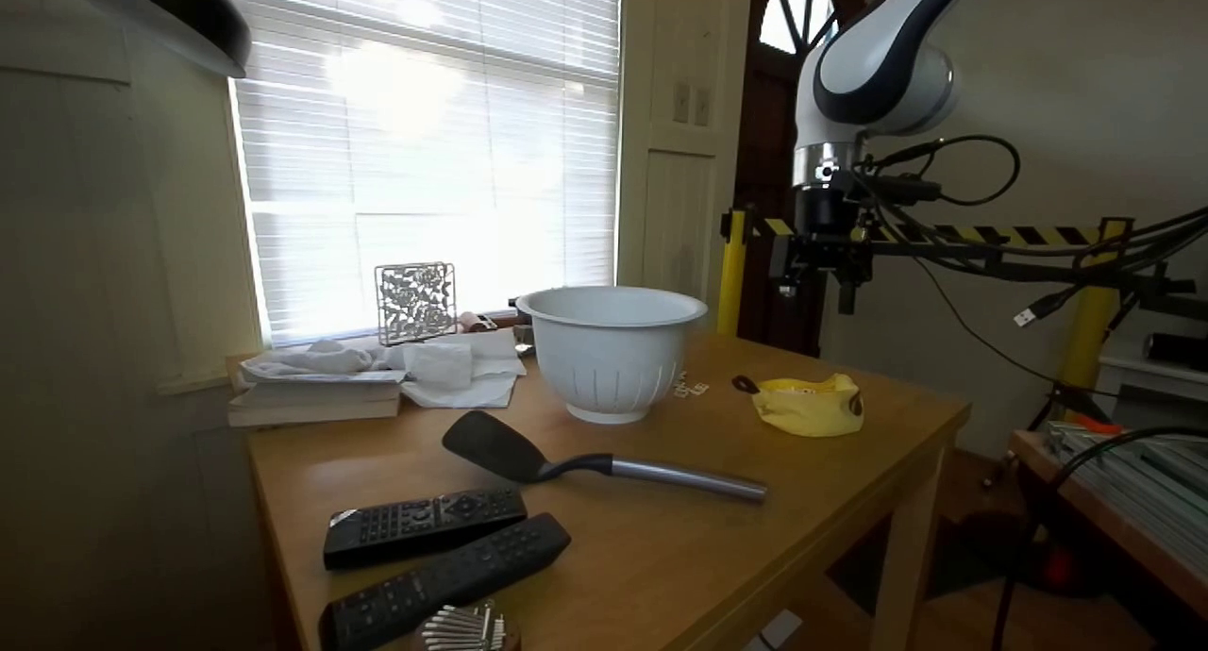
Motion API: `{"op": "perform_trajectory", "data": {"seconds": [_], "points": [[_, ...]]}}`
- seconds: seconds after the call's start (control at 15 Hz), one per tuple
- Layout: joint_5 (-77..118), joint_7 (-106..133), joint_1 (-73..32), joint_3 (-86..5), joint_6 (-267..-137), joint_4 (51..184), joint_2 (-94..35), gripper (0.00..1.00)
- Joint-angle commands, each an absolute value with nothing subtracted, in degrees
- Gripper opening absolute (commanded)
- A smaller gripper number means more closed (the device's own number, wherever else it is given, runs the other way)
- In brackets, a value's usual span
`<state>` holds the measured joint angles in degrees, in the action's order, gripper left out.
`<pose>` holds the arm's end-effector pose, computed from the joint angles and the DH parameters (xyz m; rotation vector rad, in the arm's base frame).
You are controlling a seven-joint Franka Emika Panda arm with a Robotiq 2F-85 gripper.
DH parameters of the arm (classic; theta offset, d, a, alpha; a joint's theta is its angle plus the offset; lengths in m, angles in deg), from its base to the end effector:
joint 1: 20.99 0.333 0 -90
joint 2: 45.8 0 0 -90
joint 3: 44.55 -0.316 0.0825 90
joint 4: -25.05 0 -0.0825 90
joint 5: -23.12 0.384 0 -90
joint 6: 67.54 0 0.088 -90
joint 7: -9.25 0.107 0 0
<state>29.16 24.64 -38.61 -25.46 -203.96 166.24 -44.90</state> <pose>0.3737 -0.2777 0.2806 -2.6915 1.4520 0.1290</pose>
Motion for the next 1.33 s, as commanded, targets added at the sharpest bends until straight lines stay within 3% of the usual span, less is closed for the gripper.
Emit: {"op": "perform_trajectory", "data": {"seconds": [0.0, 1.07, 1.27], "points": [[31.35, 23.49, -38.58, -26.07, -205.63, 165.92, -42.58, 1.0], [44.6, 7.97, -42.07, -32.3, -223.41, 165.15, -27.14, 1.0], [44.25, 7.02, -43.01, -33.1, -225.41, 164.43, -25.53, 0.9]]}}
